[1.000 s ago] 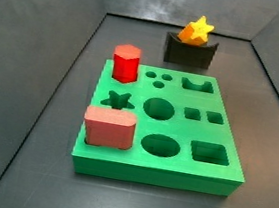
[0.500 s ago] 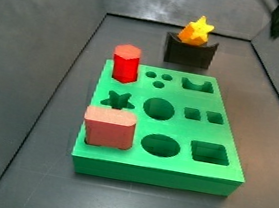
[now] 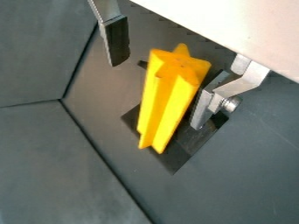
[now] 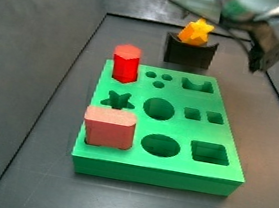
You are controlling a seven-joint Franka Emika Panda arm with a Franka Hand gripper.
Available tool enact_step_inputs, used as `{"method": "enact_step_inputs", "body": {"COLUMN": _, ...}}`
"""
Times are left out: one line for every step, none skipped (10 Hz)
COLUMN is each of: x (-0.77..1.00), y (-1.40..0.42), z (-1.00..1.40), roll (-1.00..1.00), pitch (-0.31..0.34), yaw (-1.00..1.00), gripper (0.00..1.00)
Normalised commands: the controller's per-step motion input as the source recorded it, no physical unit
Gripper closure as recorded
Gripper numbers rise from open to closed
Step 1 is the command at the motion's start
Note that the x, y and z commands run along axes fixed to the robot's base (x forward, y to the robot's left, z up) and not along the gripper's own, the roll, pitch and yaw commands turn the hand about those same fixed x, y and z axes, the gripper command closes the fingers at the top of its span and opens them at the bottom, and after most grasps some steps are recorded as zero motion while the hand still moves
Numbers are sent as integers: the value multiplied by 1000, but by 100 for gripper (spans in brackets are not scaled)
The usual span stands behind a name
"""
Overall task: Pick up the star object. Move up. Place the star object on the fixture. Regrasp the star object. Move to above the board. Insert the star object.
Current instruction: Regrasp the star object, then move to above the board.
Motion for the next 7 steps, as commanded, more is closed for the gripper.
{"method": "enact_step_inputs", "body": {"x": 103, "y": 3, "z": -698, "roll": 77, "pitch": -30, "yaw": 14, "gripper": 0}}
{"method": "enact_step_inputs", "body": {"x": 99, "y": -2, "z": -531, "roll": 78, "pitch": -19, "yaw": 8, "gripper": 0}}
{"method": "enact_step_inputs", "body": {"x": 89, "y": -4, "z": -322, "roll": 80, "pitch": -10, "yaw": 9, "gripper": 0}}
{"method": "enact_step_inputs", "body": {"x": 82, "y": -3, "z": -171, "roll": 79, "pitch": -11, "yaw": 14, "gripper": 0}}
{"method": "enact_step_inputs", "body": {"x": 0, "y": 0, "z": 0, "roll": 0, "pitch": 0, "yaw": 0, "gripper": 100}}
{"method": "enact_step_inputs", "body": {"x": -71, "y": 80, "z": 1000, "roll": -101, "pitch": -221, "yaw": 324, "gripper": 100}}
{"method": "enact_step_inputs", "body": {"x": -72, "y": 78, "z": 1000, "roll": -108, "pitch": -224, "yaw": 320, "gripper": 100}}
